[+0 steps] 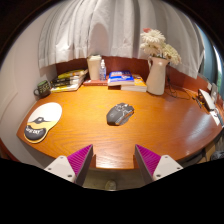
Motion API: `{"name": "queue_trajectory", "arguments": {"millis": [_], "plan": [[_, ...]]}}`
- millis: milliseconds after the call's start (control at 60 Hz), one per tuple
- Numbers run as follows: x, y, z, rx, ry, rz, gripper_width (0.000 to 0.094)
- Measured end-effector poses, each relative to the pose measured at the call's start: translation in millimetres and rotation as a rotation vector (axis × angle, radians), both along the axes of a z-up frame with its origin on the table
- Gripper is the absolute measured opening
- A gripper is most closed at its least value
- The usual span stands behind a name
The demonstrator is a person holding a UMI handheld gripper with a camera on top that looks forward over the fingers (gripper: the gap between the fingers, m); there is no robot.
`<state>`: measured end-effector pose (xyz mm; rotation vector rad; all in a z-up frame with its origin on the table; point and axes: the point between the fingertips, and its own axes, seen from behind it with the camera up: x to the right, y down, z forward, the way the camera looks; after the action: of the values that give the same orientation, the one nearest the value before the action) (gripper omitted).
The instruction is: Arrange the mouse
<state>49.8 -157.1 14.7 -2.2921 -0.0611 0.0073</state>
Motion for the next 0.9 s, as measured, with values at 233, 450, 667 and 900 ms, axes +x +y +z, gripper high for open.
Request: {"name": "queue_trajectory", "arguments": {"millis": [233,450,667,900], "plan": [[8.4,87.9,-18.3,-0.042,0.020,-0.032,0.0843],[0.5,148.1,-32.9,-0.101,0.022,-0.004,0.0867],[-4.8,192.0,-35.8,-0.147,0.022,0.018,0.0812],[-10.2,211.1,-35.1,-0.151,0.020,0.039,0.0658]]}}
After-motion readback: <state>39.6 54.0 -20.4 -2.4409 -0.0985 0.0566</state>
